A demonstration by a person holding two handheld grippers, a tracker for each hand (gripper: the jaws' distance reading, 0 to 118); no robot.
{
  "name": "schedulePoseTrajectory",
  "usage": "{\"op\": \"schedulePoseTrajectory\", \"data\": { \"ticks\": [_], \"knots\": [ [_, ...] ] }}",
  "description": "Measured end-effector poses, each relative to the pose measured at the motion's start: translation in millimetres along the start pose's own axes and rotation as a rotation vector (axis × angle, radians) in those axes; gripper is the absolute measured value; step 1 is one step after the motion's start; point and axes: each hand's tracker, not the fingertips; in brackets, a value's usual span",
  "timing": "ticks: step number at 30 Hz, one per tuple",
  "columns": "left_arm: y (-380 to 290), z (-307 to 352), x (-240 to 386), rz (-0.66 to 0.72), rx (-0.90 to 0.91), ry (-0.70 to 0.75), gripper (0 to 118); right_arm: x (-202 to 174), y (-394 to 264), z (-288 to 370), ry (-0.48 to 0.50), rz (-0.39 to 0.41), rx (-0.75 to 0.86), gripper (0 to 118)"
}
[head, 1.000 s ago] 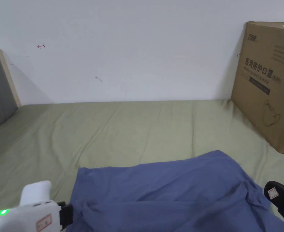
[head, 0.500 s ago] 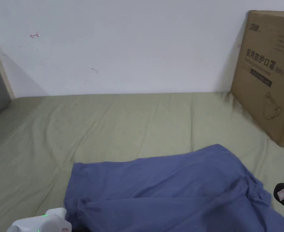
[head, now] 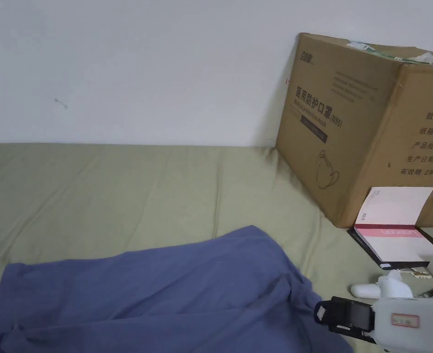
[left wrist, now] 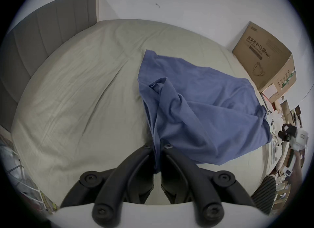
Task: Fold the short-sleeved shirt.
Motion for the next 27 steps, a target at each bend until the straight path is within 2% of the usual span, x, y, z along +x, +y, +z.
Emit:
{"op": "schedulePoseTrajectory", "data": {
  "ticks": [4,5,8,9,10,11,12,13,14,18,19,22,25,27],
  "knots": [
    [3.6,4.4,12.6,-0.027,-0.006,-0.011,5,22.3,9.1,-41.0,-0.073,-0.042,-0.080,111],
    [2.1,4.3,14.5,-0.032,-0.009,-0.007,5,25.8,9.8,-51.9,-0.090,-0.037,-0.107,103],
    [2.1,-0.3,11.8,-0.029,-0.010,0.004,5,24.3,4.0,-69.8,-0.133,0.022,-0.202,57],
    [1.5,0.3,10.5,-0.026,-0.011,0.011,5,17.2,1.5,-69.8,-0.240,0.106,-0.205,57],
    [2.8,-3.1,7.0,-0.022,-0.014,0.013,5,9.7,-0.5,-65.6,-0.262,0.190,-0.180,55],
    [3.1,-3.5,4.0,-0.016,-0.022,0.010,5,5.5,-2.3,-62.3,-0.216,0.228,-0.190,51],
    [2.9,-3.4,1.1,-0.012,-0.025,0.007,5,2.9,-2.0,-59.6,-0.188,0.251,-0.199,38],
    [2.6,-2.9,-2.0,-0.005,-0.024,0.003,5,1.9,-1.3,-56.7,-0.113,0.244,-0.210,8],
    [2.3,-3.1,-1.1,0.001,-0.023,0.000,5,-1.5,-2.7,-51.6,-0.121,0.240,-0.196,4],
    [4.2,5.2,-7.9,0.049,-0.014,-0.036,5,-11.9,-3.8,-26.0,-0.112,0.299,-0.187,4],
    [5.6,10.0,-9.7,0.049,-0.010,-0.042,5,-13.5,-4.9,-16.8,-0.114,0.293,-0.171,4],
    [8.2,32.1,-11.5,0.037,0.011,-0.066,5,-9.5,-8.9,13.6,-0.053,0.207,-0.135,4],
    [8.5,58.1,-24.1,0.072,0.013,-0.110,5,-9.7,-21.2,43.2,-0.043,0.200,-0.138,4],
    [6.3,74.6,-28.7,-0.012,0.000,-0.083,5,-11.3,-34.4,62.1,-0.015,0.188,-0.152,4]
  ]
}}
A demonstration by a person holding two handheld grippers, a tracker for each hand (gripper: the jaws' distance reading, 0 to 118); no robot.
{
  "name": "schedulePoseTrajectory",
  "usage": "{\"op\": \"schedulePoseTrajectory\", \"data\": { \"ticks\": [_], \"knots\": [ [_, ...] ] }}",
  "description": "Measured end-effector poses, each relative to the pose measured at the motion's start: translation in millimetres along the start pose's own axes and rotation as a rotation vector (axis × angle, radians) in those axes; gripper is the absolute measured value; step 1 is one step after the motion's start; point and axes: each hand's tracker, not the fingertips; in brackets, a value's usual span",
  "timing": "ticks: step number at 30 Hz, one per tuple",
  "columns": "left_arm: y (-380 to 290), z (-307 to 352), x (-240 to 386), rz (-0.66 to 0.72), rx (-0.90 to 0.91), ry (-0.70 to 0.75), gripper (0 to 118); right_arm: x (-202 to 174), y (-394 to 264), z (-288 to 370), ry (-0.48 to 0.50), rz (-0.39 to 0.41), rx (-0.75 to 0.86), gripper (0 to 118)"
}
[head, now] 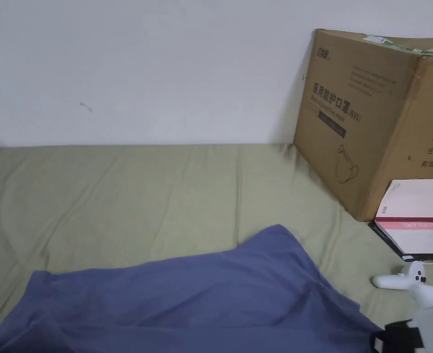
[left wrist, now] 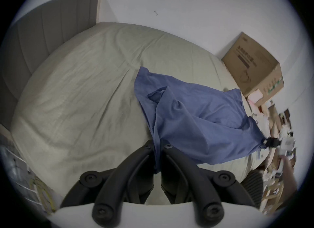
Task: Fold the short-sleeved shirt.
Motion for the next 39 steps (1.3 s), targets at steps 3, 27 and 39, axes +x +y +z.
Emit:
{"op": "schedulePoseTrajectory", "data": {
  "ticks": [3,27,39],
  "knots": [
    [-11.7,7.7,-3.6,-0.047,-0.089,0.041,5,0.2,-21.8,10.8,0.044,-0.026,-0.052,4],
    [14.4,78.6,36.4,-0.037,0.404,-0.069,102,-129.9,-6.1,77.0,0.067,0.107,0.544,113],
    [73.8,30.2,46.8,-0.082,0.485,-0.085,0,-173.1,56.4,25.3,0.279,0.141,0.729,0]
  ]
}}
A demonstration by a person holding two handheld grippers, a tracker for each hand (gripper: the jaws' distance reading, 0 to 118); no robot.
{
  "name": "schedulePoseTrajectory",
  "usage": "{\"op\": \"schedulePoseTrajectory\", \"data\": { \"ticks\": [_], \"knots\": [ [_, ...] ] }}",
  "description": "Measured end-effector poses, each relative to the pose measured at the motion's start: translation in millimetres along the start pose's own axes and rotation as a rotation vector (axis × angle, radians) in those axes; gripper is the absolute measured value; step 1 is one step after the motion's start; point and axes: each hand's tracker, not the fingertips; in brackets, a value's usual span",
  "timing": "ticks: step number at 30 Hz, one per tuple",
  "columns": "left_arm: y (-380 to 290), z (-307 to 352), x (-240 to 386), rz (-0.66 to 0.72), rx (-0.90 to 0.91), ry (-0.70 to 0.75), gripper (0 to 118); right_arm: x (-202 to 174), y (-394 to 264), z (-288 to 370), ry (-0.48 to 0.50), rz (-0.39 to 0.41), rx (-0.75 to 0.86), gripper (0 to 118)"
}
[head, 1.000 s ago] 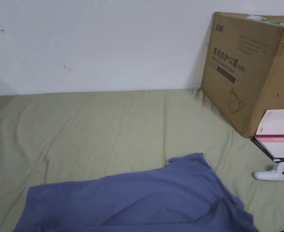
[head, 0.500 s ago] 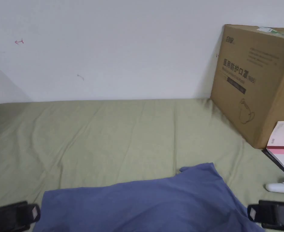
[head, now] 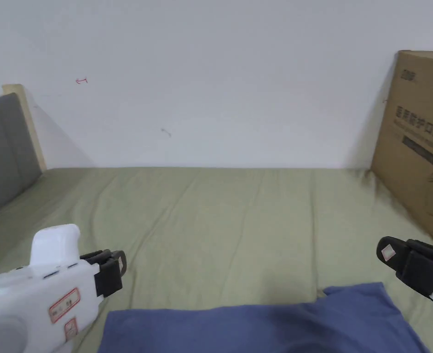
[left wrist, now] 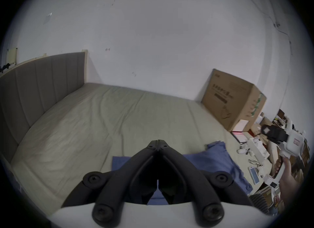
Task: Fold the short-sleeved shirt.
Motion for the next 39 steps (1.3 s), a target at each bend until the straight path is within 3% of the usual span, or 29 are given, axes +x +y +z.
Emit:
{"op": "schedulePoseTrajectory", "data": {
  "ticks": [2,5,7,9,10,11,12,16,20,22,24,25,26,27,29,30,31,32,34,35,36,39],
  "knots": [
    [14.4,-41.4,-26.6,0.022,-0.191,0.045,0,6.7,3.1,-13.9,0.092,-0.048,0.006,0],
    [3.8,-125.8,-79.3,0.111,-0.562,0.027,0,20.8,6.6,-36.8,0.069,-0.075,-0.013,0],
    [-19.3,-163.8,-106.4,0.117,-0.638,0.085,0,30.1,2.2,-51.7,0.075,-0.104,-0.073,0],
    [-36.7,-187.6,-118.8,0.059,-0.635,0.121,3,33.4,-5.6,-61.3,0.038,-0.083,-0.092,0],
    [-40.7,-196.3,-124.0,0.046,-0.613,0.146,27,36.9,-9.9,-66.0,0.028,-0.066,-0.116,0],
    [-46.0,-207.4,-130.0,0.045,-0.607,0.148,95,40.3,-14.6,-71.0,0.010,-0.042,-0.146,0],
    [-54.8,-210.8,-131.1,0.057,-0.618,0.132,118,43.1,-18.8,-74.7,-0.003,-0.028,-0.164,0],
    [-76.8,-246.7,-137.1,0.046,-0.636,0.134,114,55.4,-34.8,-87.4,-0.041,-0.030,-0.212,0],
    [-102.0,-259.0,-125.9,-0.104,-0.678,0.154,118,80.0,-41.1,-94.5,-0.161,-0.061,-0.231,0],
    [-102.2,-257.7,-122.1,-0.099,-0.665,0.172,116,97.5,-40.5,-95.9,-0.219,-0.071,-0.233,0],
    [-94.2,-233.3,-106.5,-0.143,-0.605,0.214,88,118.3,-39.1,-99.6,-0.256,-0.077,-0.267,0],
    [-91.1,-222.7,-98.1,-0.167,-0.560,0.234,64,114.9,-34.7,-98.1,-0.264,-0.083,-0.299,0],
    [-88.6,-213.9,-90.9,-0.184,-0.533,0.234,14,125.2,-33.1,-101.6,-0.271,-0.099,-0.318,0],
    [-87.2,-208.9,-86.0,-0.167,-0.529,0.168,4,134.0,-31.0,-106.4,-0.276,-0.112,-0.343,0],
    [-80.0,-191.5,-72.9,-0.204,-0.522,0.202,3,152.0,-24.5,-121.5,-0.310,-0.110,-0.389,3],
    [-78.8,-186.4,-71.5,-0.192,-0.519,0.183,3,156.9,-21.6,-131.6,-0.320,-0.093,-0.416,24],
    [-76.8,-180.7,-71.2,-0.130,-0.502,0.110,3,163.2,-18.8,-144.6,-0.313,-0.080,-0.447,63],
    [-66.8,-179.1,-73.9,-0.092,-0.495,0.096,3,170.8,-16.5,-158.2,-0.289,-0.089,-0.486,113],
    [-63.0,-169.8,-70.2,-0.083,-0.480,0.110,3,183.1,-18.5,-189.5,-0.327,-0.118,-0.609,118],
    [-57.8,-166.4,-69.8,-0.074,-0.470,0.098,3,185.1,-14.8,-207.3,-0.317,-0.033,-0.682,116],
    [-52.9,-164.9,-69.9,-0.069,-0.470,0.091,3,190.3,-14.9,-221.5,-0.428,-0.101,-0.696,116],
    [-54.7,-156.3,-62.5,-0.074,-0.478,0.081,3,208.8,-26.9,-254.7,-0.416,-0.085,-0.743,116]
  ]
}}
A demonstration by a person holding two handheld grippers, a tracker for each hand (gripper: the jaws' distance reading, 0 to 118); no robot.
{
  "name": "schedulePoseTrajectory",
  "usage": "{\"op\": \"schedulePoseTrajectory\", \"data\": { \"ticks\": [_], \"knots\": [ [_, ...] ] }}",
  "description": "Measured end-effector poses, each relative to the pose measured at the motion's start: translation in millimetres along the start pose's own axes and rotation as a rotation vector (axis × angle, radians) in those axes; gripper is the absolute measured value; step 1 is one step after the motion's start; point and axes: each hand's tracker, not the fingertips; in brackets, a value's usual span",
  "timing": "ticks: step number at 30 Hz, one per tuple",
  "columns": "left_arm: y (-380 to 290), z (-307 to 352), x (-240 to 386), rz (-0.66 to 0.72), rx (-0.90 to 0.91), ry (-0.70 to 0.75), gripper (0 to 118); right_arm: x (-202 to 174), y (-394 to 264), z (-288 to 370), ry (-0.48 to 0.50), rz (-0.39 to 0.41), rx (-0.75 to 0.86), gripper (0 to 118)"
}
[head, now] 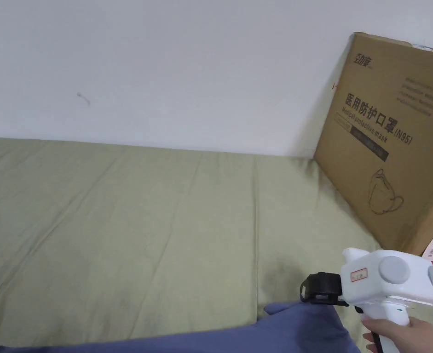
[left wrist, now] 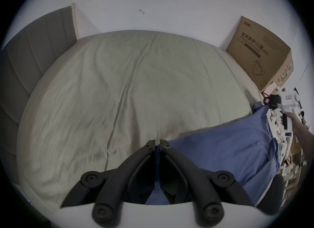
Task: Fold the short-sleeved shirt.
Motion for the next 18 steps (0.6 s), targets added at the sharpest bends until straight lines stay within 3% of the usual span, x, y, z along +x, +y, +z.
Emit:
{"op": "schedulePoseTrajectory", "data": {
  "ticks": [3,4,5,7,8,9,14,18],
  "knots": [
    [2.0,-4.0,0.0,-0.016,-0.026,0.001,3,4.6,-5.2,-27.8,-0.008,-0.012,-0.046,113],
    [-0.3,-4.9,-0.2,-0.017,-0.035,0.005,3,3.8,-5.7,-31.4,-0.013,-0.008,-0.072,105],
    [3.5,-10.5,-3.9,-0.016,-0.041,0.007,3,2.2,-6.7,-31.6,-0.015,-0.004,-0.083,80],
    [1.1,-13.3,-7.0,-0.005,-0.059,0.014,3,3.3,-11.0,-25.6,-0.123,0.096,-0.052,53],
    [-0.4,-14.3,-8.9,0.004,-0.066,0.016,3,6.0,-11.1,-17.2,-0.058,0.114,-0.054,23],
    [2.1,-20.0,-13.1,0.016,-0.069,0.014,3,9.3,-10.8,-10.3,0.008,0.111,-0.069,3],
    [0.9,-23.9,-22.8,0.083,-0.060,0.009,3,5.3,-21.9,43.2,0.098,0.076,0.086,3],
    [3.4,-19.4,-26.6,0.126,-0.026,-0.006,3,9.7,-22.1,76.9,0.266,-0.036,0.158,3]
  ]
}}
